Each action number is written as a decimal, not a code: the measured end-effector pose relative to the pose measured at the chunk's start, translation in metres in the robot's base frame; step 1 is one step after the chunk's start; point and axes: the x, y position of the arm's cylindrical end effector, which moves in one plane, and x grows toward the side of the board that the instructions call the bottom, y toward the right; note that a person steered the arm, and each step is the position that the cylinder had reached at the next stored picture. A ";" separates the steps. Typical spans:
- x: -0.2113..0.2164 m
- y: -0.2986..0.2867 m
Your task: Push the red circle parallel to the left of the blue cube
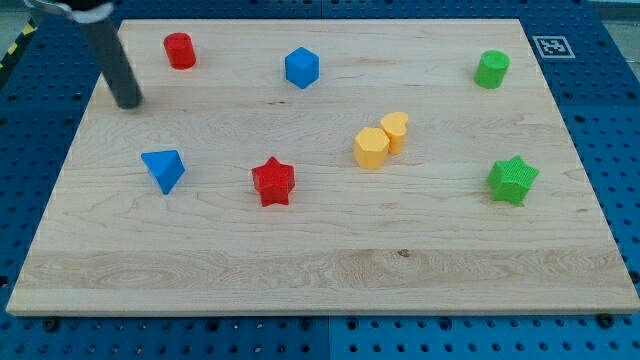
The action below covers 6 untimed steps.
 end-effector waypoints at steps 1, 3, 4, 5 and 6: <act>-0.063 -0.014; -0.101 0.070; -0.041 0.161; -0.006 0.203; -0.018 0.181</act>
